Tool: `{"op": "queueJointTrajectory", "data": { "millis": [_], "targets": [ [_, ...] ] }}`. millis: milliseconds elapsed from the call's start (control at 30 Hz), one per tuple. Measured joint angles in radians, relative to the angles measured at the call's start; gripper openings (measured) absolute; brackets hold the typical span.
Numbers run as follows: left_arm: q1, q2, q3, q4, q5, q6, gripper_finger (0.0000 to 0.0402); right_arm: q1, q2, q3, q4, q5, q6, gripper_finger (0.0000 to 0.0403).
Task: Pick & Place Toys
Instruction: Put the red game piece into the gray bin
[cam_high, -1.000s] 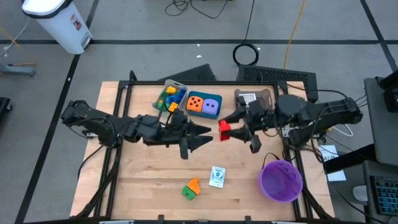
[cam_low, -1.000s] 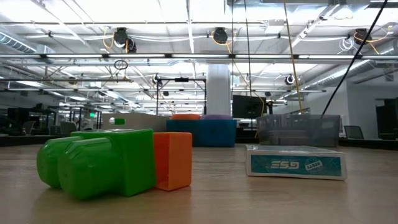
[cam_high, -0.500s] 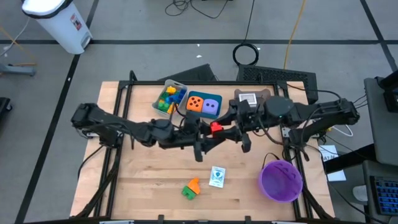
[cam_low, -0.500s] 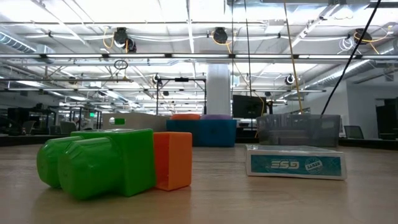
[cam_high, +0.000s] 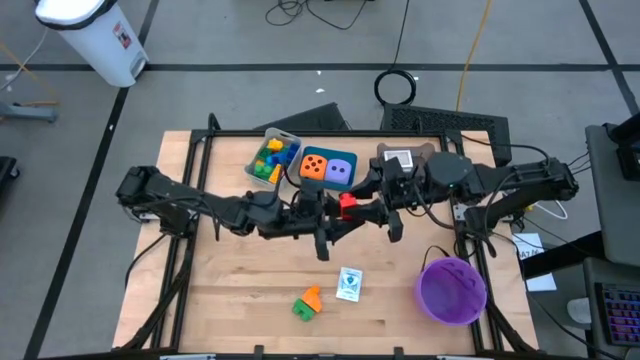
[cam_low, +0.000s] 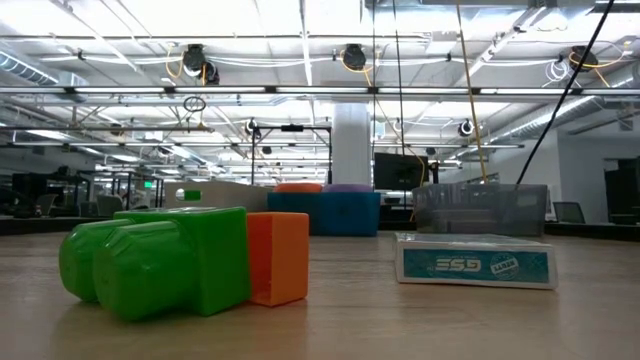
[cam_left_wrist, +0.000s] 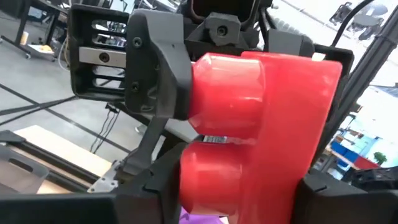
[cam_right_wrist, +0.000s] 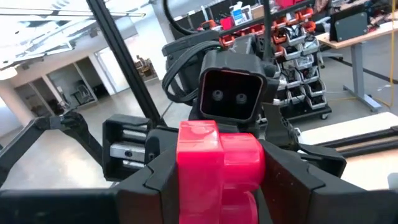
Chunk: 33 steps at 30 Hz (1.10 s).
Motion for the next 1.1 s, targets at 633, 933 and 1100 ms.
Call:
{"op": "queueJointTrajectory", "data": {
  "millis": [633, 933, 1100],
  "targets": [
    [0.006, -0.009, 0.0, -0.001, 0.031, -0.019, 0.0166, -0.048, -0.013, 0.0, 0.011, -0.1, 0.087, 0.0246],
    [0.036, -0.093, 0.0, -0.052, 0.028, 0.044, 0.0187, -0.118, -0.093, 0.0, 0.056, -0.088, 0.06, 0.0251],
    [0.061, -0.194, 0.0, -0.222, -0.087, 0.089, 0.0166, -0.145, -0.143, 0.0, 0.046, -0.086, 0.058, 0.0251]
  ]
}}
